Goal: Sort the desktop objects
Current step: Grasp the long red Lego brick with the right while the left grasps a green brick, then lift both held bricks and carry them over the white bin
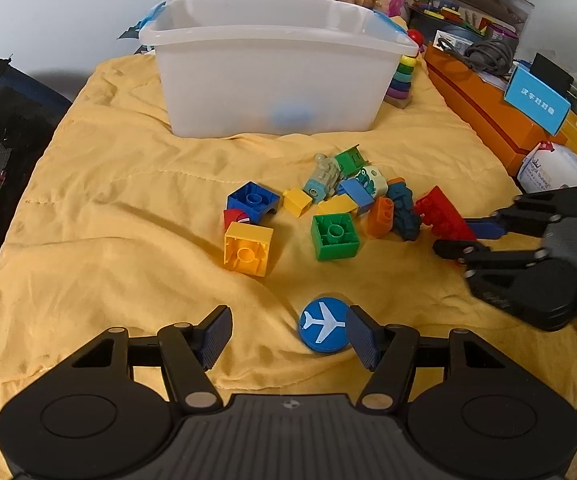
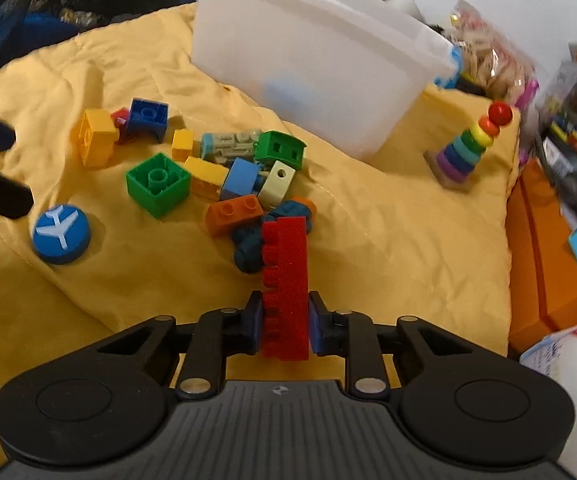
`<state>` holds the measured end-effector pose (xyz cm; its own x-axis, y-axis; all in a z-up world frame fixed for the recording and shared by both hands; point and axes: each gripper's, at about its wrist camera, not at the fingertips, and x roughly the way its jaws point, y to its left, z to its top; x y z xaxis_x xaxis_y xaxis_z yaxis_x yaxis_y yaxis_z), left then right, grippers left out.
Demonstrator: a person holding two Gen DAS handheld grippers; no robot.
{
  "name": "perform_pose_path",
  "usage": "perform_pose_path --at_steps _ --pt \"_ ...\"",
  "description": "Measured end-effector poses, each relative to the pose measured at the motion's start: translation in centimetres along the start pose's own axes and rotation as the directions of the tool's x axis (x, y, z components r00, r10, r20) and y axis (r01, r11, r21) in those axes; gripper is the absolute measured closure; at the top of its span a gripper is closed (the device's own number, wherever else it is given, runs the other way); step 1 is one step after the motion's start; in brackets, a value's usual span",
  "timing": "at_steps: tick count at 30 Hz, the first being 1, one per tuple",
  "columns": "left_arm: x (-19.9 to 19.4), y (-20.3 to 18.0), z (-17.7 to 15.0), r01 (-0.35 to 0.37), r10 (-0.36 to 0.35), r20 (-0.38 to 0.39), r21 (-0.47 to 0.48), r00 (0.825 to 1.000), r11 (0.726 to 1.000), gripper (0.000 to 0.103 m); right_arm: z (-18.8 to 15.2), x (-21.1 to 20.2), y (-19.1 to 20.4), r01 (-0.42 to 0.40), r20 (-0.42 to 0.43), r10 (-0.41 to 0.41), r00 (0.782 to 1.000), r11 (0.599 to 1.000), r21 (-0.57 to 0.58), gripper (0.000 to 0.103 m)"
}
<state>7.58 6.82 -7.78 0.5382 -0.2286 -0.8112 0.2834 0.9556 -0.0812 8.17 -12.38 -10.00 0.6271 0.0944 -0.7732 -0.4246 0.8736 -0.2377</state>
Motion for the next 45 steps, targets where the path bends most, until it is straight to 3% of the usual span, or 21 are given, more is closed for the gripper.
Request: perform_pose_path --at_steps 3,5,7,9,11,13,16,22,27,30,32,33,34,40,42,45 --pt "0.2 -0.1 0.0 0.005 -0.005 0.0 -0.002 1.0 1.0 0.037 0.7 -1.5 -1.5 -0.203 -0.013 0.207 0.978 0.968 0.146 0.078" --pt "0.3 -0.3 0.1 0.01 -0.01 -0.003 0.0 1.0 1.0 0.037 0.5 -1.0 -2.0 -0.349 -0.044 0.369 0.928 0.905 0.243 0.078" --pt "0.4 -0.6 0.1 0.015 -0.015 -0.005 0.013 1.0 1.0 0.037 -0.1 0.1 -2.2 -0.424 -0.055 0.465 0.884 0.844 0.328 0.078" --pt "0.4 -0.9 0.1 0.017 -0.017 -0.006 0.029 1.0 0.999 0.037 -0.5 0.8 -2.4 -0.422 -0.079 0.481 0.873 0.827 0.373 0.078" --pt "0.4 -1.2 0.1 0.018 -0.017 -0.007 0.038 1.0 0.999 0.037 -0.8 0.8 -3.0 -0.401 -0.067 0.463 0.884 0.823 0.402 0.069" --pt "0.4 -1.2 0.0 0.015 -0.015 -0.007 0.04 1.0 0.999 0.037 -0.9 0.2 -3.7 -0.357 -0.047 0.408 0.912 0.845 0.399 0.056" --pt "0.3 -1.1 0.0 0.014 -0.014 -0.007 0.033 1.0 0.999 0.037 -0.7 -0.4 -4.4 -0.292 -0.035 0.328 0.944 0.881 0.372 0.056" --pt "0.5 -1.8 0.9 0.018 -0.019 0.013 0.055 1.0 0.998 0.037 -0.2 -0.7 -3.4 -0.299 -0.037 0.324 0.945 0.906 0.298 0.057" --pt "2.6 -3.2 3.8 0.066 -0.068 0.032 0.068 0.997 0.995 0.037 -0.4 -1.3 -1.6 -0.235 -0.049 0.247 0.968 0.956 0.177 0.057" --pt "4.9 -4.1 5.0 0.041 -0.043 0.011 0.081 0.999 0.996 0.041 -0.7 -1.5 -1.3 -0.215 -0.051 0.225 0.973 0.965 0.152 0.057" --pt "6.8 -4.3 5.3 0.022 -0.02 -0.024 0.084 1.0 0.996 0.049 -0.9 -1.4 -1.2 -0.211 -0.056 0.222 0.973 0.965 0.155 0.057" --pt "7.5 -4.3 5.2 0.016 -0.012 -0.039 0.084 0.999 0.996 0.065 -1.0 -1.3 -1.1 -0.211 -0.057 0.222 0.973 0.965 0.154 0.057" --pt "8.2 -4.0 5.0 0.022 -0.018 -0.059 0.076 0.998 0.997 0.068 -1.1 -1.3 -1.1 -0.21 -0.057 0.22 0.974 0.966 0.149 0.057" --pt "6.2 -2.3 3.9 0.114 -0.113 -0.043 0.018 0.993 0.993 0.068 -1.4 -0.6 -0.1 -0.193 -0.06 0.199 0.978 0.976 0.1 0.059" --pt "5.2 -2.0 3.6 0.124 -0.124 -0.035 0.017 0.992 0.992 0.068 -1.6 -0.6 0.0 -0.217 -0.053 0.223 0.973 0.971 0.097 0.075" --pt "3.1 -1.4 3.8 0.132 -0.132 0.0 0.007 0.991 0.991 0.068 -1.1 -0.9 0.5 -0.202 -0.049 0.205 0.978 0.978 0.058 0.076"
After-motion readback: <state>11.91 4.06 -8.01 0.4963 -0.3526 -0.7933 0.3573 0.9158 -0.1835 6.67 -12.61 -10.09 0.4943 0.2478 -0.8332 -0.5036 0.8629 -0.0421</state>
